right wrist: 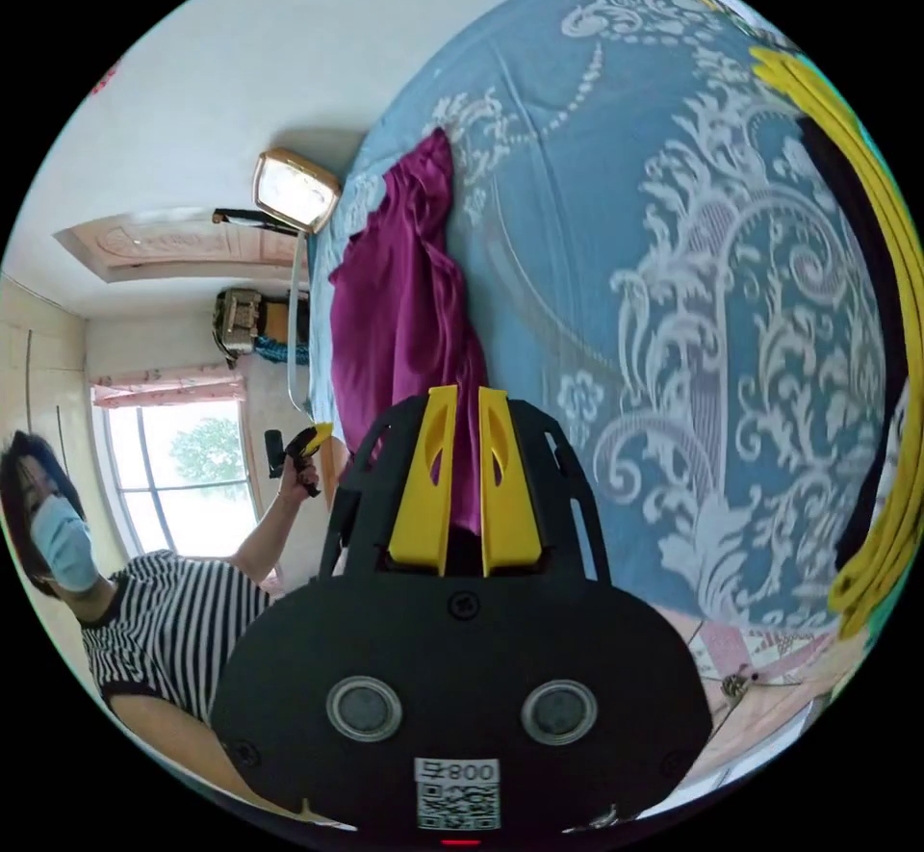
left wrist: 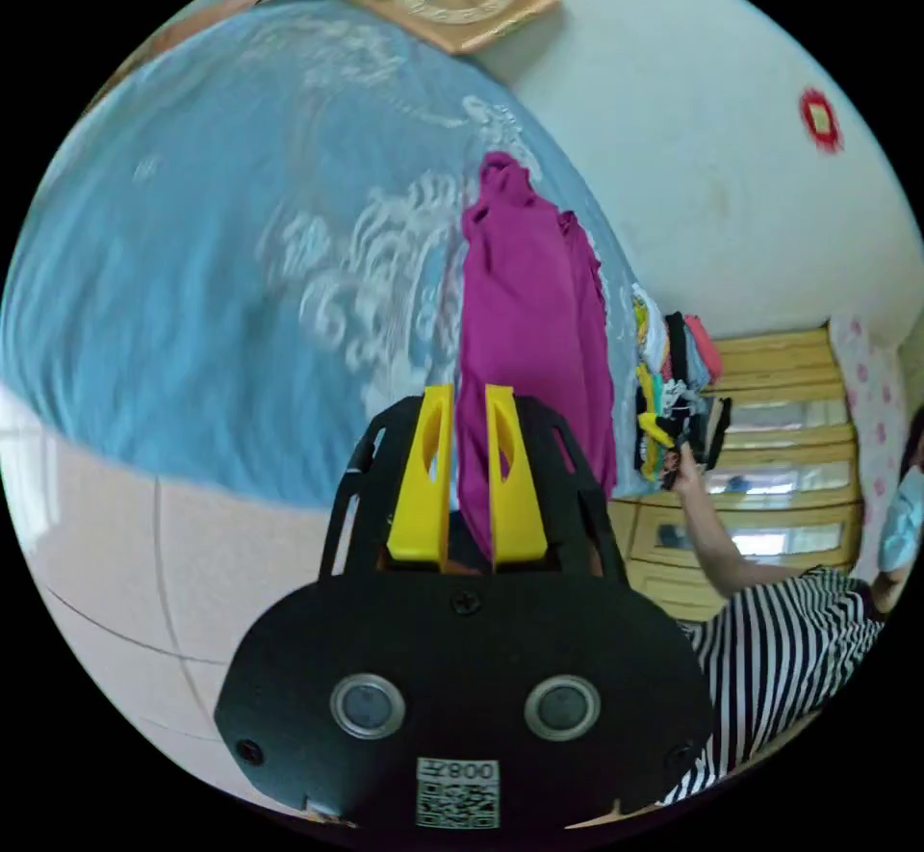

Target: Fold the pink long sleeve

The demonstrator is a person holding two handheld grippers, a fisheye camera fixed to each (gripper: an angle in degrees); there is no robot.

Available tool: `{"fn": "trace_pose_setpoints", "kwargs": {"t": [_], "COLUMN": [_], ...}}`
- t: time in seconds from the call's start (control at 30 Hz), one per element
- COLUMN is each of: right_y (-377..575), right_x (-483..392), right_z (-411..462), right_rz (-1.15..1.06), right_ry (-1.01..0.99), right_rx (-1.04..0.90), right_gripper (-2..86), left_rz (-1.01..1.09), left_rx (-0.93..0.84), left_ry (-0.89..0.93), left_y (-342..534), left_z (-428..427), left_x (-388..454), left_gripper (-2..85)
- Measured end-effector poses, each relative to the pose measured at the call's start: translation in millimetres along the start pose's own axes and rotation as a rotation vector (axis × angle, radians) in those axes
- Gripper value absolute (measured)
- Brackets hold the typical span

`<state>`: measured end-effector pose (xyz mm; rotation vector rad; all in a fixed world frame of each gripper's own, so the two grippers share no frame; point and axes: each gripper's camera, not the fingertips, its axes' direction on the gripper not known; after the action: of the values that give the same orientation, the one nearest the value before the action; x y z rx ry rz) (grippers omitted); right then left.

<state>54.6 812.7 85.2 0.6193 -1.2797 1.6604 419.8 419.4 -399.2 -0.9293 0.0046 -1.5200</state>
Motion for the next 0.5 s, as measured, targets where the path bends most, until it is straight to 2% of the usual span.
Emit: {"fn": "trace_pose_setpoints", "kwargs": {"t": [0.2, 0.27, 0.5], "right_y": [33, 28, 13], "right_x": [25, 34, 57], "right_z": [23, 31, 32], "right_rz": [-0.008, -0.006, 0.021], "right_ry": [0.098, 0.188, 0.201], "right_rx": [-0.121, -0.153, -0.137], "right_gripper": [7.4, 7.8, 7.6], "left_rz": [-0.253, -0.278, -0.227], "left_rx": [-0.038, -0.048, -0.127], "left_ry": [0.242, 0.269, 0.287], "left_y": [46, 45, 12], "left_z": [5, 8, 17], "left_x": [-84, -100, -129], "left_gripper": [11.0, 11.5, 11.9]}}
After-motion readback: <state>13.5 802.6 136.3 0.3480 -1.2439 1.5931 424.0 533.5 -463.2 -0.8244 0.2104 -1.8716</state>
